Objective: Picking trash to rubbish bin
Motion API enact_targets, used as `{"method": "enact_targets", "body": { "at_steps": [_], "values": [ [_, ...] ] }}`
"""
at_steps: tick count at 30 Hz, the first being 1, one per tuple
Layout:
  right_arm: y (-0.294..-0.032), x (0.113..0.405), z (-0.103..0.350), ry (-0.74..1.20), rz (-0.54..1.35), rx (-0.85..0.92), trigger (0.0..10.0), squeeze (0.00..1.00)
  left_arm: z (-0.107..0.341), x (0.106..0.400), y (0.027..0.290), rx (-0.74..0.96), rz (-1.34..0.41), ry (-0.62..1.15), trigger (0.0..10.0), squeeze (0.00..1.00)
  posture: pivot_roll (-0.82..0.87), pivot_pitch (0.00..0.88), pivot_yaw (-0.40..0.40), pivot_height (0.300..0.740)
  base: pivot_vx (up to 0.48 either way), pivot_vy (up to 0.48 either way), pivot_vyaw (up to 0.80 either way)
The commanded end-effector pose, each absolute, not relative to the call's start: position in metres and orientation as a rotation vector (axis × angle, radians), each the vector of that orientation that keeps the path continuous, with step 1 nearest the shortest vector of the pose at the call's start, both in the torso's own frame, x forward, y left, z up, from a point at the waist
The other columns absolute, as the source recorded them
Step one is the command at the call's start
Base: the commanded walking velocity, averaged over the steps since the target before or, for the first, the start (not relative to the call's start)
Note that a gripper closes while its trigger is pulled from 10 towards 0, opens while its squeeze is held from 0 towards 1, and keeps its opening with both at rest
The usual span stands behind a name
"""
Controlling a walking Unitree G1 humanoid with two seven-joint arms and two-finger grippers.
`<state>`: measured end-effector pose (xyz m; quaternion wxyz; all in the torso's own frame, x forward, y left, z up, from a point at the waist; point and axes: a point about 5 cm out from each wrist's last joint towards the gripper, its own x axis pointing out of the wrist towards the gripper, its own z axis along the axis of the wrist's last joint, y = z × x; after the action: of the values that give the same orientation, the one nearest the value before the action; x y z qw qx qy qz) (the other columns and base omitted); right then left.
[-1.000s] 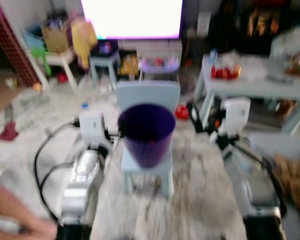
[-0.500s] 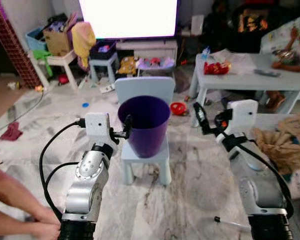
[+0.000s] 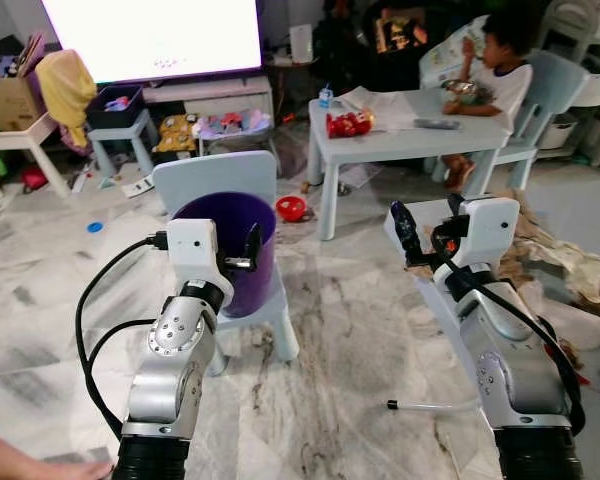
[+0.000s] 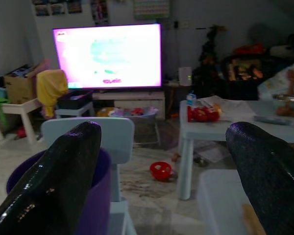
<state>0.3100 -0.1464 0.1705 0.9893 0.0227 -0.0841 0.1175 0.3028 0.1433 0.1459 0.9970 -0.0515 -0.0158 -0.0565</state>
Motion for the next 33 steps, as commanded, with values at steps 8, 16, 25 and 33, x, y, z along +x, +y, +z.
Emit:
{"method": "enact_targets", "body": {
  "at_steps": [8, 16, 25, 33],
  "values": [
    [-0.1514, 0.3107, 0.1718, -0.17, 0.217, 0.04, 10.0, 1.0, 0.1445, 0.3048, 0.1423, -0.108, -0.13, -0.017, 10.0, 0.0, -0.04, 0.018, 0.015, 0.74, 0.0, 0.0, -0.8],
    [-0.1519, 0.3111, 0.1719, -0.168, 0.214, 0.035, 10.0, 1.0, 0.1449, 0.3056, 0.1443, -0.118, -0.13, -0.019, 10.0, 0.0, -0.04, 0.021, 0.015, 0.74, 0.0, 0.0, -0.8],
    [-0.1519, 0.3112, 0.1717, -0.166, 0.215, 0.031, 10.0, 1.0, 0.1438, 0.3061, 0.1445, -0.111, -0.134, -0.014, 10.0, 0.0, -0.05, 0.02, 0.015, 0.74, 0.0, 0.0, -0.36],
    [-0.1519, 0.3107, 0.1719, -0.166, 0.217, 0.028, 10.0, 1.0, 0.1435, 0.306, 0.1447, -0.114, -0.133, -0.012, 10.0, 0.0, -0.05, 0.024, 0.015, 0.74, 0.0, 0.0, -0.4]
  ]
}}
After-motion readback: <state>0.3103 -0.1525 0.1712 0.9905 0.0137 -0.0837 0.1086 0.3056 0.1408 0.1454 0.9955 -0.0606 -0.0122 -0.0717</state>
